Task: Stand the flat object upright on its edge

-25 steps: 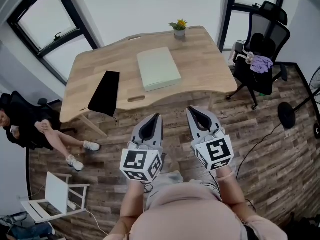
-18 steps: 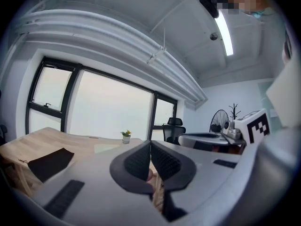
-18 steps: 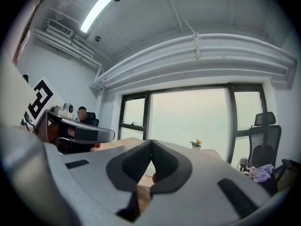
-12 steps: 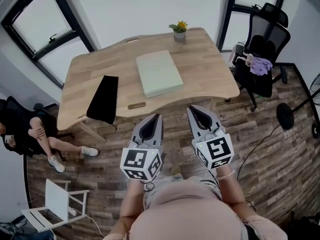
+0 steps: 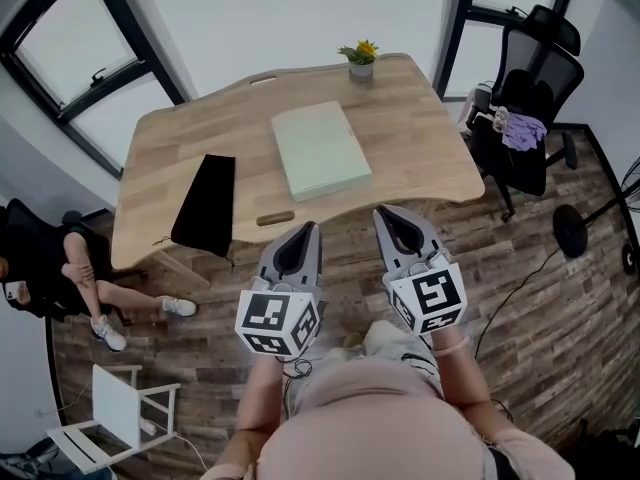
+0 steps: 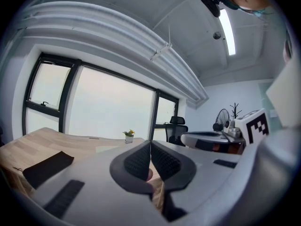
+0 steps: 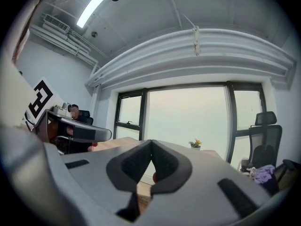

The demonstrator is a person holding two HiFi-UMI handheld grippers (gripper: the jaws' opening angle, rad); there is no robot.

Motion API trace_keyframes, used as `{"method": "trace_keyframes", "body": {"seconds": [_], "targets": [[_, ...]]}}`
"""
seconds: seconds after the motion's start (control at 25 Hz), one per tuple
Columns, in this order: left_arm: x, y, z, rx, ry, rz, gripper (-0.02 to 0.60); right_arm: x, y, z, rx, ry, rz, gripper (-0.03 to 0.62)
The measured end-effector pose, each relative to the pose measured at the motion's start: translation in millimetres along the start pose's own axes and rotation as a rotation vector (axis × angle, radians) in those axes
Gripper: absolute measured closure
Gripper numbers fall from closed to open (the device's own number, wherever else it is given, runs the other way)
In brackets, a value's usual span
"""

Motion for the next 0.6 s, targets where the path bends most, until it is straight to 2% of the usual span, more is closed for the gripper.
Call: {"method": "trace_keyframes", "body": {"seconds": [0.6], "targets": [[47,22,-7,-0.010,0.009,-0.006,0.571,47,-32,-3,-0.012,-0.004,0.005,0.594]]}}
Point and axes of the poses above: the fingertips, and each gripper's own axes: x forward along the fingers, y to its left, z out of its top, the point moved 2 cm from there along -x, backward along the fingers, and after that the axes turned 14 degrees about x, right-handed, at the moved point
